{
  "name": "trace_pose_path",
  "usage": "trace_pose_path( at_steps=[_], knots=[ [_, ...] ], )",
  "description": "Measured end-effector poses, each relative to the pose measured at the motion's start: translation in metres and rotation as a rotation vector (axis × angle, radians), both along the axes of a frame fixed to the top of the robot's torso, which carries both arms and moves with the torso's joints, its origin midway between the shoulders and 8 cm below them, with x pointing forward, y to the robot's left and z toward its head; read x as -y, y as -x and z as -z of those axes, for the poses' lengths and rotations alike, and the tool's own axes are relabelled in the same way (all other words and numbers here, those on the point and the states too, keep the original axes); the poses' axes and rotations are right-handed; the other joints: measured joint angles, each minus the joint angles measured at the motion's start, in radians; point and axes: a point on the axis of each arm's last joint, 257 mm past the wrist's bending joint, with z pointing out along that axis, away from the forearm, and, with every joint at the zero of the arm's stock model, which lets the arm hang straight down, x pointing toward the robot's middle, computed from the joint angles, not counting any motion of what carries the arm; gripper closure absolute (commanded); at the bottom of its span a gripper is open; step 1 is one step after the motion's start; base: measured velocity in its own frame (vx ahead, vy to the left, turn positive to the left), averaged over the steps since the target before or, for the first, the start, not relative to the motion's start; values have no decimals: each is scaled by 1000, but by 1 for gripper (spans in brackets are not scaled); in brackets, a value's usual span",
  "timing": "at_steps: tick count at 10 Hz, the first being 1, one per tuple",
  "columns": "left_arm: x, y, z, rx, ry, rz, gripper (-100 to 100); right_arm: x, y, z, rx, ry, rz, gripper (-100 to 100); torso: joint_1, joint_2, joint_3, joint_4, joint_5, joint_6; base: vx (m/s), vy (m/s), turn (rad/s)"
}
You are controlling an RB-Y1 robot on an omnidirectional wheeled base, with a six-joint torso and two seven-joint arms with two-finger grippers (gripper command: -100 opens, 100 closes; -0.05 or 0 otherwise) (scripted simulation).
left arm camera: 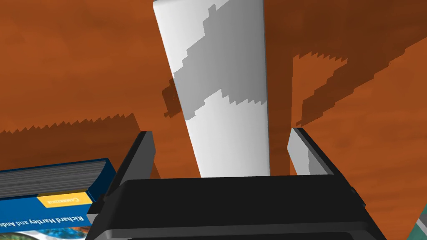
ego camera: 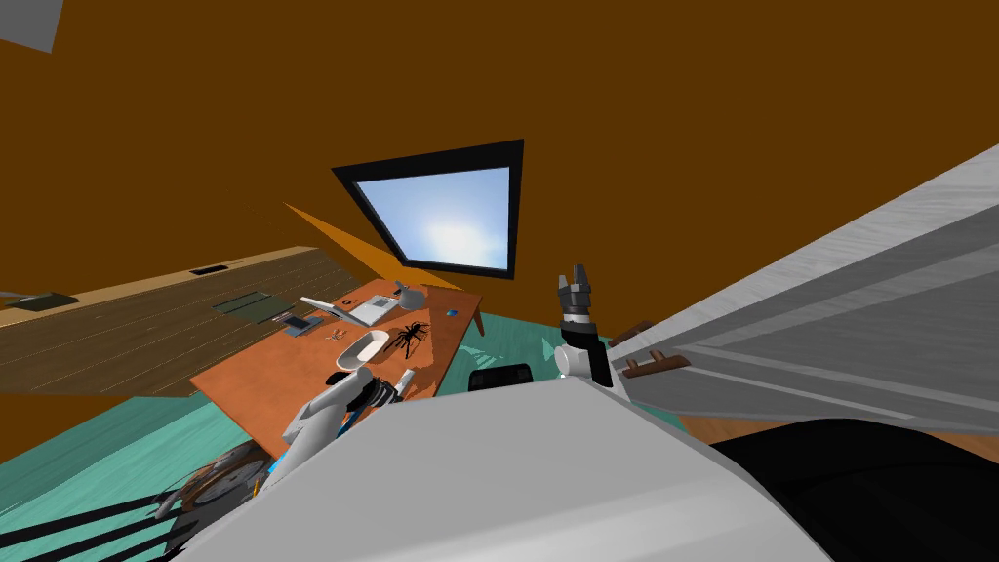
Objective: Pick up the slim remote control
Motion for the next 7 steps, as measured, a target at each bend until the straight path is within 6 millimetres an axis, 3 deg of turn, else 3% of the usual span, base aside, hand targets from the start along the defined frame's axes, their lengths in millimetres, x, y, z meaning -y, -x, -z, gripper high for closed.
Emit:
trace_pose_path(
  at_steps=[4,5,6,7],
  knots=[
    [1,1,1,-2,4,-2,100,0,0,0,0,0,0,0,2,0,0,0,0,1,0,0,0],
    [1,1,1,-2,4,-1,0,0,0,0,0,0,0,0,2,0,0,0,0,1,0,0,0],
    [1,1,1,-2,4,-1,100,0,0,0,0,0,0,0,2,0,0,0,0,0,-14,-29,-29],
    [-3,1,-4,0,1,-3,100,0,0,0,0,0,0,0,0,0,0,0,-1,1,-29,-43,-28]
  ],
)
